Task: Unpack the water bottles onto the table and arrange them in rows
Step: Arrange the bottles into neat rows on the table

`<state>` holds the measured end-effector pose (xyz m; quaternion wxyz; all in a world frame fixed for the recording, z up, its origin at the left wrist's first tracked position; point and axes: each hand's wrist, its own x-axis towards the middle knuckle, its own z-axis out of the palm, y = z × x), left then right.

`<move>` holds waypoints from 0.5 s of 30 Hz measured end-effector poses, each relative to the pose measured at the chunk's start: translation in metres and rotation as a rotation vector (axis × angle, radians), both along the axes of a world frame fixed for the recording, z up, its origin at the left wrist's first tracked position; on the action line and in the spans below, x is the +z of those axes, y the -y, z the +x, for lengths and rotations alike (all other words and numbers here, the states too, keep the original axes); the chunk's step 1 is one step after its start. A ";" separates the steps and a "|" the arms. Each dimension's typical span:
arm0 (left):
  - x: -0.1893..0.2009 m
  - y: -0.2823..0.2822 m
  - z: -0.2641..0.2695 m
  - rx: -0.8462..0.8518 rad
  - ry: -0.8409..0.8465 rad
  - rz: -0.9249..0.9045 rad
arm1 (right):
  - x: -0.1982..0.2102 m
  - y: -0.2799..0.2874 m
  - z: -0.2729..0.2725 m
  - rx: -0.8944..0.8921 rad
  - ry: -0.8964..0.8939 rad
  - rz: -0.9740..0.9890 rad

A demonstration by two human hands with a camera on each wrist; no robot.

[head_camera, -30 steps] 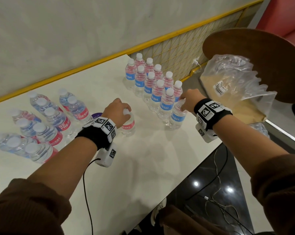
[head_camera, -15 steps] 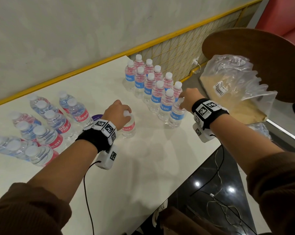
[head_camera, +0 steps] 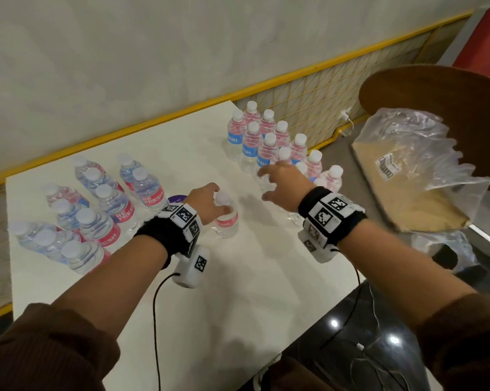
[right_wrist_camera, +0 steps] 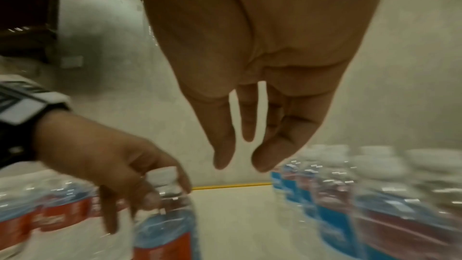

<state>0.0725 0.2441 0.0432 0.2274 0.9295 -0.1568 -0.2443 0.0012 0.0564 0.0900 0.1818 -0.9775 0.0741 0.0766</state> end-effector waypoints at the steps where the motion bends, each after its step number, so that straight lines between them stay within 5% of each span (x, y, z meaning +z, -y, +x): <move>1: 0.002 -0.001 0.002 -0.008 -0.027 -0.006 | -0.001 -0.015 0.005 0.084 -0.028 0.022; 4: 0.010 -0.013 0.013 -0.039 0.019 0.033 | -0.005 -0.053 0.021 0.282 -0.083 0.061; 10: 0.031 -0.075 0.055 0.132 0.482 0.298 | -0.008 -0.079 0.049 0.407 -0.160 -0.122; 15: 0.020 -0.108 0.089 0.125 0.258 0.365 | -0.002 -0.065 0.077 0.301 -0.107 -0.118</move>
